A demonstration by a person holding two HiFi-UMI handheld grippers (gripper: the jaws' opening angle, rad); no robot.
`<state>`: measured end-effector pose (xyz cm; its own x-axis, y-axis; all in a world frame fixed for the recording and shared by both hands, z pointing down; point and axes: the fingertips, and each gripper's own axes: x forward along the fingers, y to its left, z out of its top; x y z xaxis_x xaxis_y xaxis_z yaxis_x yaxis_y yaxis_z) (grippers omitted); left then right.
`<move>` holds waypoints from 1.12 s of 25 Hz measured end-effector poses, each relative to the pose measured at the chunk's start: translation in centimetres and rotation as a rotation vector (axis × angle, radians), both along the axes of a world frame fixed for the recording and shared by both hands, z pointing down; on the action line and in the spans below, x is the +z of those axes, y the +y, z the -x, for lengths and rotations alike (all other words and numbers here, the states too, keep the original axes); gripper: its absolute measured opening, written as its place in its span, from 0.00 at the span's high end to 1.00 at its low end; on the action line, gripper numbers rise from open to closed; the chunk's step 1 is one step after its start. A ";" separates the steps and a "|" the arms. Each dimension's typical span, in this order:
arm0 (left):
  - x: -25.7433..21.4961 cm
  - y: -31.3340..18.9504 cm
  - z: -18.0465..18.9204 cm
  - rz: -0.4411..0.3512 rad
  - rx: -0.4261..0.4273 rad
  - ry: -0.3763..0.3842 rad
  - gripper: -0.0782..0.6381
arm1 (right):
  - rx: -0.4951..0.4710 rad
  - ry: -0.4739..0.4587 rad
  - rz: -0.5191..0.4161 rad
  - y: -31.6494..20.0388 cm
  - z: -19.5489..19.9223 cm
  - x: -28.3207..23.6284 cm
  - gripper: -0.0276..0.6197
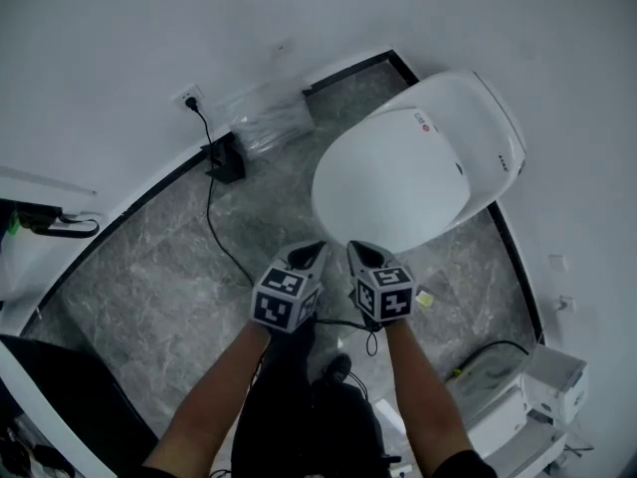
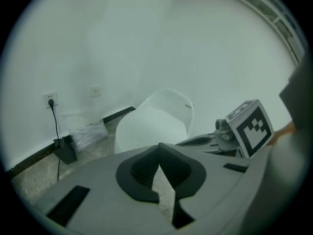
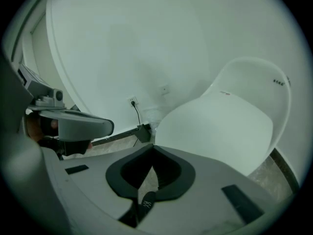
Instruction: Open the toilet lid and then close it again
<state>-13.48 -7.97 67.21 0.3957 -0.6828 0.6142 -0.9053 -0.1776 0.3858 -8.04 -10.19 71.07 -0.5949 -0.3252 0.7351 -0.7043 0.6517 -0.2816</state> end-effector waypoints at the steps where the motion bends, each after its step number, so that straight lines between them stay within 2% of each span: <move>1: -1.1 0.3 -0.8 -0.018 0.007 0.013 0.88 | -0.002 -0.018 -0.022 0.4 -0.5 -1.4 0.94; 4: -4.8 1.3 -3.3 -0.080 0.045 0.035 0.88 | -0.019 -0.053 -0.101 1.6 -2.4 -5.8 0.94; 10: -11.6 3.3 -8.4 -0.168 0.108 -0.035 0.88 | 0.003 -0.163 -0.257 4.2 -7.2 -15.2 0.94; 13: -16.2 4.2 -11.2 -0.243 0.137 -0.064 0.88 | 0.022 -0.226 -0.327 5.8 -9.7 -20.1 0.94; 18: -23.2 7.1 -14.7 -0.366 0.153 -0.097 0.88 | 0.066 -0.342 -0.434 8.5 -13.7 -28.3 0.94; 23: -28.9 10.1 -17.2 -0.461 0.151 -0.131 0.88 | 0.057 -0.410 -0.543 11.1 -16.6 -35.7 0.94; 28: -34.8 14.6 -18.3 -0.529 0.138 -0.096 0.88 | 0.067 -0.473 -0.636 15.7 -18.1 -42.7 0.94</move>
<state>4.77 6.62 32.43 0.4622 -0.8539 0.2393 -0.8868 -0.4439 0.1286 10.05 5.48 28.40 -0.7618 -0.6439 0.0704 -0.6463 0.7484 -0.1486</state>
